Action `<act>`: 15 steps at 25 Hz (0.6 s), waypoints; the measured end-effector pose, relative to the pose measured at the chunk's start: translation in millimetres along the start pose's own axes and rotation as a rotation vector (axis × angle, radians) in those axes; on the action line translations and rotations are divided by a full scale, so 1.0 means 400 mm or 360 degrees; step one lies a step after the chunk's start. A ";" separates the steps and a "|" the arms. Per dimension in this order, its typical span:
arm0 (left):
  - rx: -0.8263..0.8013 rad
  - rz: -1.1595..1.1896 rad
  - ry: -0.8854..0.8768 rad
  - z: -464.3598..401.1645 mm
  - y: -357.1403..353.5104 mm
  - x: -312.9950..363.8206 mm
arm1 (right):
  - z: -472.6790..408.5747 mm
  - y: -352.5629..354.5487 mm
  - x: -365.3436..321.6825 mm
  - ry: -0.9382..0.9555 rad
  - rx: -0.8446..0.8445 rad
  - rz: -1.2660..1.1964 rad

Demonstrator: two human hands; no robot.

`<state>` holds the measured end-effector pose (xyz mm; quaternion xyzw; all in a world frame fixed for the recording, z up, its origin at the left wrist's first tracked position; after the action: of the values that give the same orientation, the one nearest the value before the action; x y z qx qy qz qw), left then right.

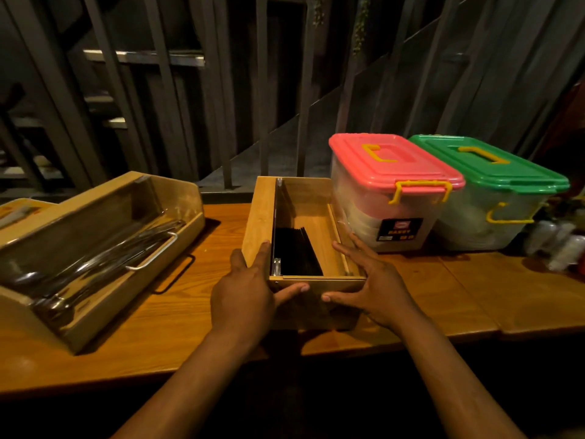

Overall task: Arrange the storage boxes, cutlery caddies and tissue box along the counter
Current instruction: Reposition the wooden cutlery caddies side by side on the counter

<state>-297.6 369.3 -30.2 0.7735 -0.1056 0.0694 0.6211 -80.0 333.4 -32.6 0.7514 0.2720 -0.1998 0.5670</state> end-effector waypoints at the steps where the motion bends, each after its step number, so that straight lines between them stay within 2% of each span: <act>1: -0.0003 -0.0008 0.0017 0.002 0.000 0.010 | -0.006 0.006 0.008 -0.0005 -0.0016 0.0024; 11: 0.0072 -0.0135 0.0105 0.004 -0.007 0.073 | -0.048 0.038 0.058 0.0094 -0.0090 0.0058; 15: 0.0135 -0.0179 0.0121 -0.033 -0.015 0.091 | -0.087 0.049 0.063 0.0100 -0.0145 0.0308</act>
<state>-260.4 380.7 -24.2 0.8006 -0.0352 0.0680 0.5943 -48.3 367.2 -23.6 0.7535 0.2247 -0.1077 0.6084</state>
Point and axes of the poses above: each hand's wrist, its own z-axis away from the middle knuckle, its own y-axis out of the back of the hand, x = y × z, the point moved 8 cm from there along -z, towards the middle knuckle, and after that the axes turned 6 degrees about y, right-handed, at the moved point
